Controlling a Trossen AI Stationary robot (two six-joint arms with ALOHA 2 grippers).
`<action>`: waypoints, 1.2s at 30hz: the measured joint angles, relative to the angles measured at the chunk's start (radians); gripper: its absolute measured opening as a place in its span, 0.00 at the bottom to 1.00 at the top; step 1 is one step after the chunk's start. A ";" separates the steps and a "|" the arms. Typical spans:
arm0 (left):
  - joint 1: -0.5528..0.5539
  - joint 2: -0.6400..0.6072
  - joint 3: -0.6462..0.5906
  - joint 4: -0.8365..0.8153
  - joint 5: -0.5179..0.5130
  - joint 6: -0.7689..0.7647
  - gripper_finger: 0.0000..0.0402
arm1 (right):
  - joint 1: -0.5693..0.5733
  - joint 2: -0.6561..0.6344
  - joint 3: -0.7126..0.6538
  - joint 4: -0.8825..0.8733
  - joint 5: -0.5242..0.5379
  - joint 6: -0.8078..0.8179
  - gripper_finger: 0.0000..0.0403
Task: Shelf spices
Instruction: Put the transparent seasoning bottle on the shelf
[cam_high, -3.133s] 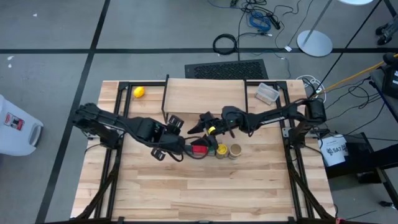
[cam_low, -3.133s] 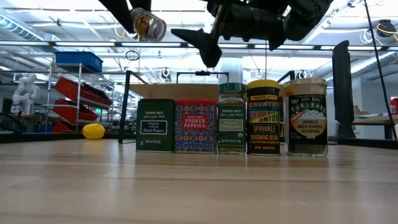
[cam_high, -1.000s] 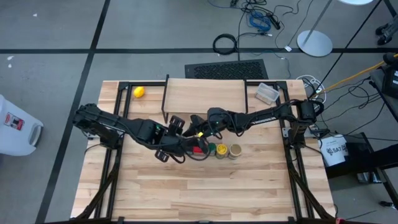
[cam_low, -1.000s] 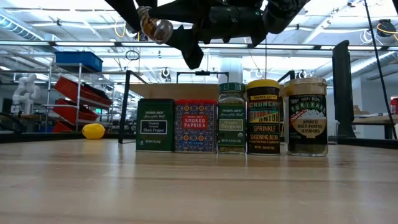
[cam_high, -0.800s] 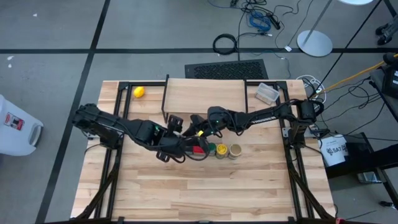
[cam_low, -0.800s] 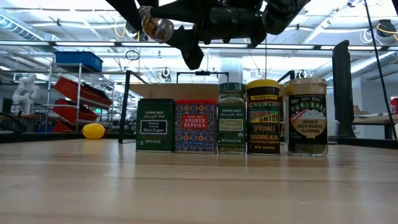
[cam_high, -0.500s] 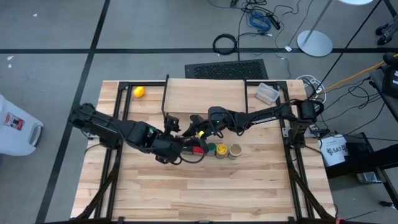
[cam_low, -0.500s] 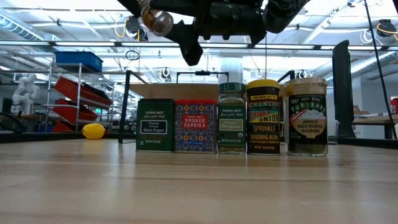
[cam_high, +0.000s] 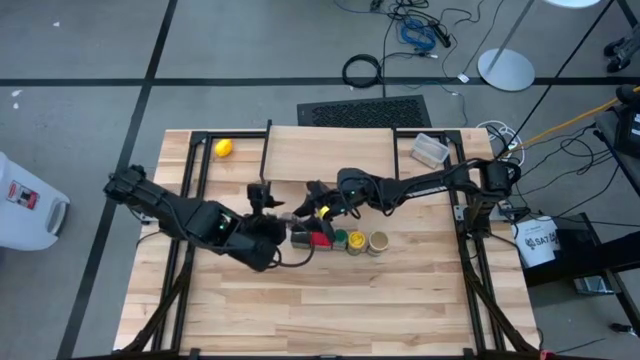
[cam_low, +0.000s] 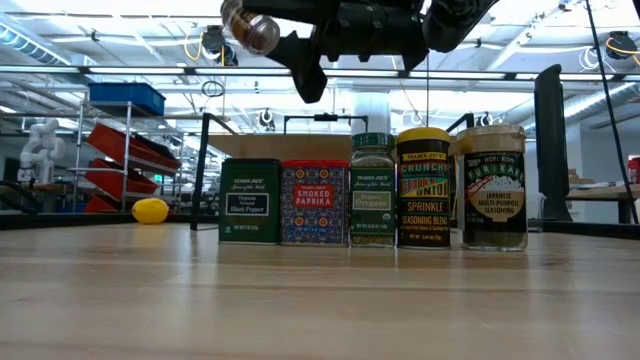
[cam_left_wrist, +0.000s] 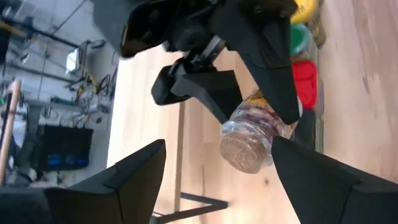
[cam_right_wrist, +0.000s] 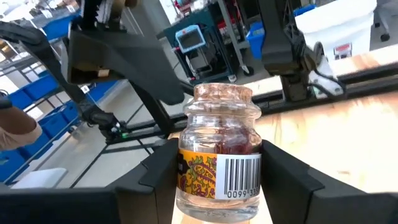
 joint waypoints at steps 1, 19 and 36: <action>-0.007 -0.003 0.000 -0.001 -0.007 -0.034 0.75 | -0.001 -0.002 0.000 0.009 0.000 0.000 0.43; -0.230 0.035 -0.087 -0.027 -0.502 -0.644 0.75 | -0.031 -0.012 0.000 0.174 -0.018 0.041 0.43; -0.230 0.064 -0.263 -0.012 -0.700 -1.314 0.75 | -0.031 -0.011 0.000 0.240 -0.020 -0.137 0.43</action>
